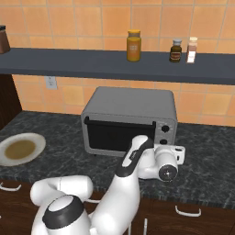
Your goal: Pick up the kebab skewer and baguette bread, and place them inside the toaster oven. Close the toaster oven door and start by setting the timer.
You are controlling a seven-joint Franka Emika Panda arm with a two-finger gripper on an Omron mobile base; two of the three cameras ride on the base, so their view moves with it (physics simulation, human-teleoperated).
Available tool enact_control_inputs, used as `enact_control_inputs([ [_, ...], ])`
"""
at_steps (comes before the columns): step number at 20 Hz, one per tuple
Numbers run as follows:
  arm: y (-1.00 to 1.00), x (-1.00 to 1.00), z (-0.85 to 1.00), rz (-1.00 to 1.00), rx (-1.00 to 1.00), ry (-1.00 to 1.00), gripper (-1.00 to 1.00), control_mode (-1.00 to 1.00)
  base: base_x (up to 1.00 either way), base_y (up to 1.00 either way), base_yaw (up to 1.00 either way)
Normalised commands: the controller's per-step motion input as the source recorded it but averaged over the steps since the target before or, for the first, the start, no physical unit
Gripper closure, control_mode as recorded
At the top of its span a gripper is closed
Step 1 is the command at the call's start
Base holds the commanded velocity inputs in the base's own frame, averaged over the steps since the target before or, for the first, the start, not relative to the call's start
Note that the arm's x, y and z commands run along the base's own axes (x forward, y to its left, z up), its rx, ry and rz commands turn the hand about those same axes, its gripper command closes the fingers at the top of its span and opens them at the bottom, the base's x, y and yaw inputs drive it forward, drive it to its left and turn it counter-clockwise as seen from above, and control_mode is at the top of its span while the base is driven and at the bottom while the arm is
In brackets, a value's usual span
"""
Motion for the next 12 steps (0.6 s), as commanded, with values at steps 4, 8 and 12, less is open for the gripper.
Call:
enact_control_inputs([
  [4,0.0,0.11,0.0,0.0,0.0,0.0,-1.0,-1.0,0.0,0.0,0.0],
  [8,0.0,0.02,0.03,0.0,0.0,0.0,-1.0,-1.0,0.0,0.0,0.0],
  [12,0.0,0.0,0.15,0.0,0.0,0.0,-1.0,-1.0,0.0,0.0,0.0],
])
